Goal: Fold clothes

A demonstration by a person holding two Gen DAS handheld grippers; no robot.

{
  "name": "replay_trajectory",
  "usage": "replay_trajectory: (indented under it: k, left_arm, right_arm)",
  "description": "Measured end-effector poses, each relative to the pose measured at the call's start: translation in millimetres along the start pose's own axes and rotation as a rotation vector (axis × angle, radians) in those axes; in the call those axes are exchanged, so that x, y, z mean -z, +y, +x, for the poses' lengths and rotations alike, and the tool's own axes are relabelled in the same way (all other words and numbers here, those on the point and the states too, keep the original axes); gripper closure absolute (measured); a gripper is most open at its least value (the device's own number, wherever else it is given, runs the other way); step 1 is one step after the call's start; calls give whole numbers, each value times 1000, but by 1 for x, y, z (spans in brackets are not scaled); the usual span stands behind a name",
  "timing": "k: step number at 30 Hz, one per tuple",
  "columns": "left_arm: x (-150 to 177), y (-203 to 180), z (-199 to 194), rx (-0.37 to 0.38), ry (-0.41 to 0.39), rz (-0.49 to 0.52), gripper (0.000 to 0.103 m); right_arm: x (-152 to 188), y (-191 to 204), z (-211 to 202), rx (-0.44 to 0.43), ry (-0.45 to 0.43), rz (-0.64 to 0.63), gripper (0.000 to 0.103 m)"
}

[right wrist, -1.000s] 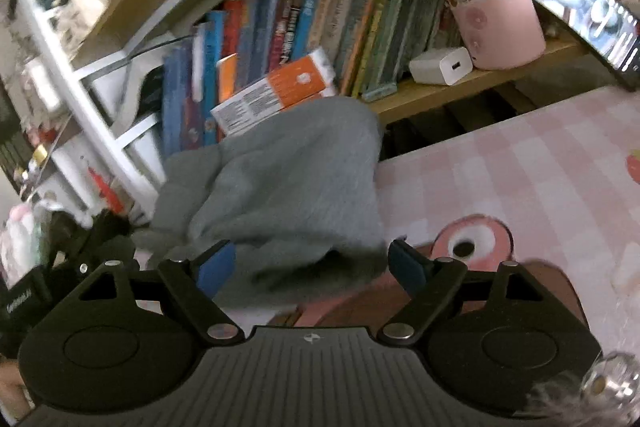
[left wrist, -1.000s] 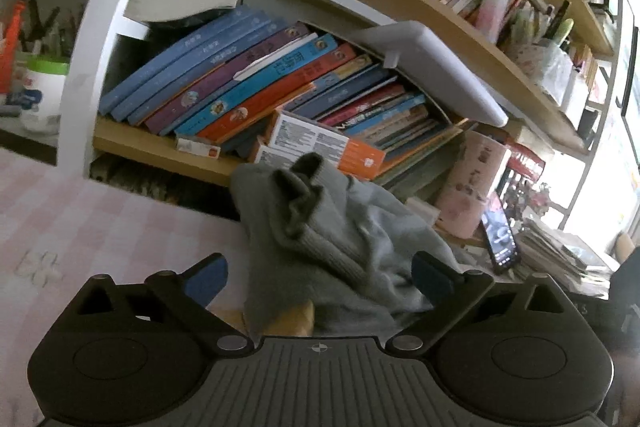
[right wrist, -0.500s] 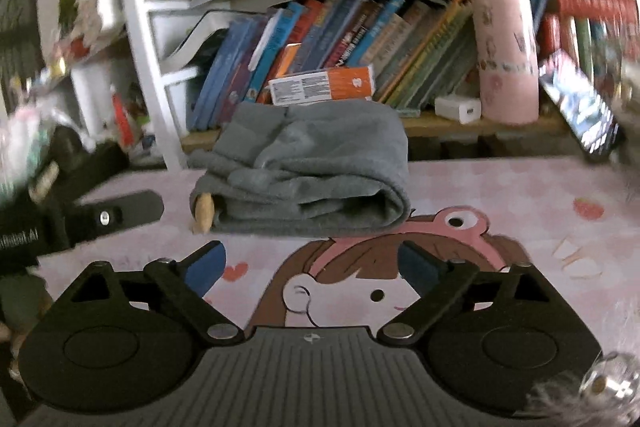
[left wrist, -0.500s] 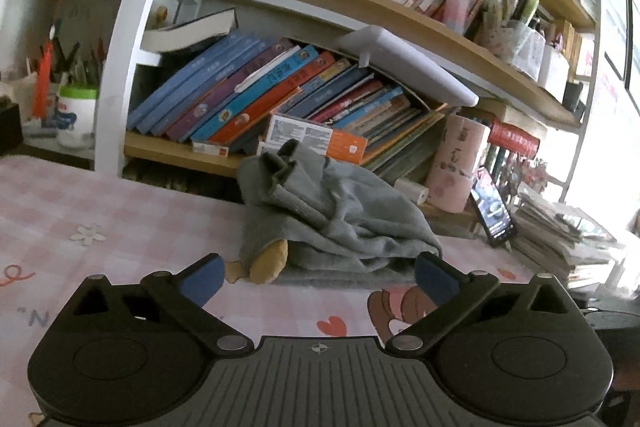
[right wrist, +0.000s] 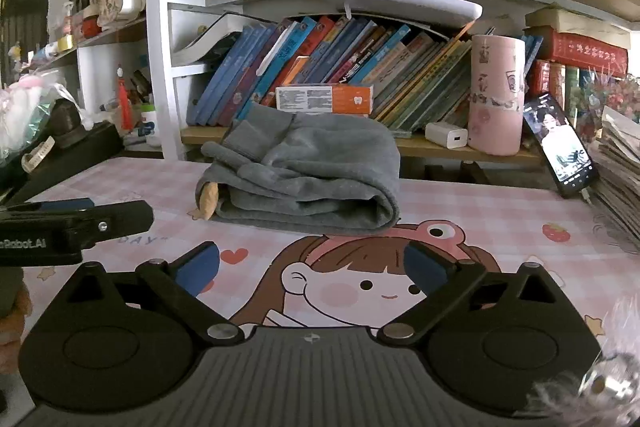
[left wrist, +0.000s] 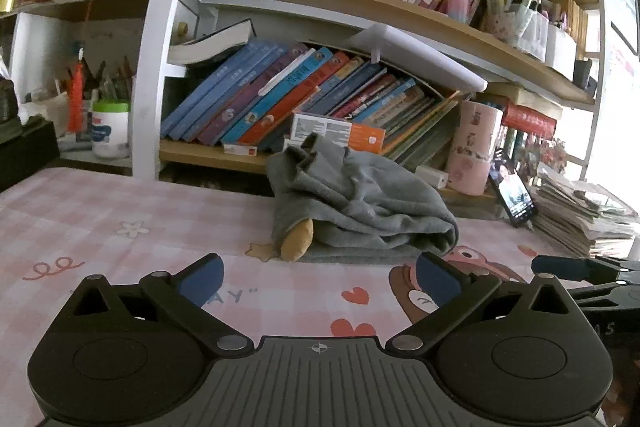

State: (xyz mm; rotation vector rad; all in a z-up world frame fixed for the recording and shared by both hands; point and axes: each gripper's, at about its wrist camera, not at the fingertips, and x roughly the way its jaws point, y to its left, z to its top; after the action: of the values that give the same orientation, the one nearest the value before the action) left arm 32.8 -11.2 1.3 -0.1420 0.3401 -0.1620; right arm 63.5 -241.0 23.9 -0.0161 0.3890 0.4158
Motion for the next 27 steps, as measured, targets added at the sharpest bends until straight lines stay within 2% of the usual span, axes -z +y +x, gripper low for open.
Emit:
replay_trajectory:
  k: [13,20,27]
  left_arm:
    - [0,2,2,-1,18,1,0]
    - [2,1,5,14,42,16,0]
    - [1,0,8,-18,60,11,0]
  right_arm:
    - [4,1,4,28,11,-42,0]
    - [4,-3,8,28,32,-23,0]
    - [4,0,10,41,45,-40,0]
